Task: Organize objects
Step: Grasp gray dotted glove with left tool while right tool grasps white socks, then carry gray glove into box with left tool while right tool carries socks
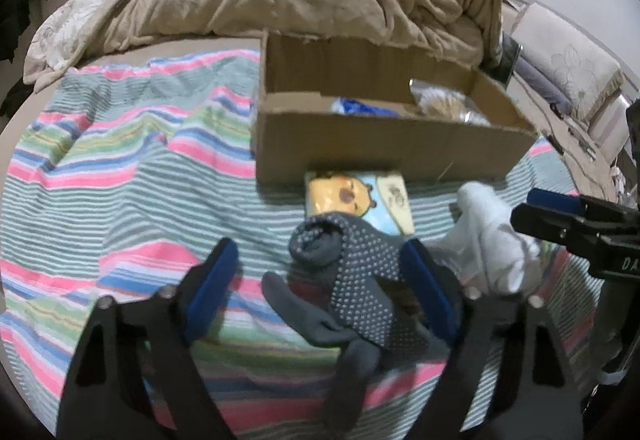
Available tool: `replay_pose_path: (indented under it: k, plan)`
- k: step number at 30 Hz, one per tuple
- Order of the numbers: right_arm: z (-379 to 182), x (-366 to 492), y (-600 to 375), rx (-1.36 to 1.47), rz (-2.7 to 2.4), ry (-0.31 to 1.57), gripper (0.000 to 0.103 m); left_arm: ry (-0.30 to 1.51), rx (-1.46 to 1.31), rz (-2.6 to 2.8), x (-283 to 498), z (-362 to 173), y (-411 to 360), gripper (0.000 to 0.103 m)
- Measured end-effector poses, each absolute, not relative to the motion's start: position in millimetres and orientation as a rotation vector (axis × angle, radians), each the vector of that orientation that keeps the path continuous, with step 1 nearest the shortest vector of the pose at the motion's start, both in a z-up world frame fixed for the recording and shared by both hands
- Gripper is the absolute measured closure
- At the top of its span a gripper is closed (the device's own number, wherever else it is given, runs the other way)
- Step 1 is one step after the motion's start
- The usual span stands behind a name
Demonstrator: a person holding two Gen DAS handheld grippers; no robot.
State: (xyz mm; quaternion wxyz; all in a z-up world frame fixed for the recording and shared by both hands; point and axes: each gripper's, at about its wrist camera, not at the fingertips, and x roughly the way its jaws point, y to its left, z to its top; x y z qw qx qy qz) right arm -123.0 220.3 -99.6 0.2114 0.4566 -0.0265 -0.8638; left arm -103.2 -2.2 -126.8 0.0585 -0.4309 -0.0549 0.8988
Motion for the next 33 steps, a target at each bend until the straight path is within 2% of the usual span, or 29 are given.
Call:
replay_pose_path:
  k: [1, 3, 8, 9, 12, 16, 18, 19, 27, 28, 33]
  plan:
    - [-103, -124, 219, 1.277, -2.393, -0.080, 0.028, -0.164, -1.317, 2.715, -105, -130, -1, 0.034]
    - [-108, -126, 218, 1.288, -2.377, -0.092, 0.028, -0.165, -1.311, 2.702, -105, -132, 1, 0.045]
    - [-117, -127, 215, 1.312, -2.338, -0.109, 0.029, -0.139, -1.283, 2.685, -102, -132, 8, 0.060]
    - [-118, -127, 215, 1.314, -2.329, -0.113, 0.032, -0.138, -1.279, 2.683, -101, -132, 8, 0.063]
    - [-120, -125, 210, 1.308, -2.284, -0.120, 0.050, -0.134, -1.257, 2.666, -99, -130, 11, 0.072]
    - [-116, -120, 207, 1.282, -2.290, -0.111, 0.064, -0.130, -1.227, 2.669, -94, -125, 13, 0.076]
    - [-113, -119, 208, 1.268, -2.296, -0.110, 0.067, -0.144, -1.212, 2.671, -91, -121, 12, 0.077]
    - [-111, -117, 208, 1.260, -2.300, -0.106, 0.075, -0.163, -1.205, 2.669, -89, -119, 10, 0.078]
    - [-88, -106, 209, 1.180, -2.346, -0.058, 0.078, -0.192, -1.134, 2.679, -74, -96, 9, 0.078]
    - [-84, -105, 210, 1.168, -2.351, -0.056, 0.083, -0.194, -1.121, 2.683, -72, -92, 9, 0.078]
    - [-66, -102, 213, 1.114, -2.378, -0.037, 0.083, -0.202, -1.036, 2.706, -66, -69, 4, 0.078]
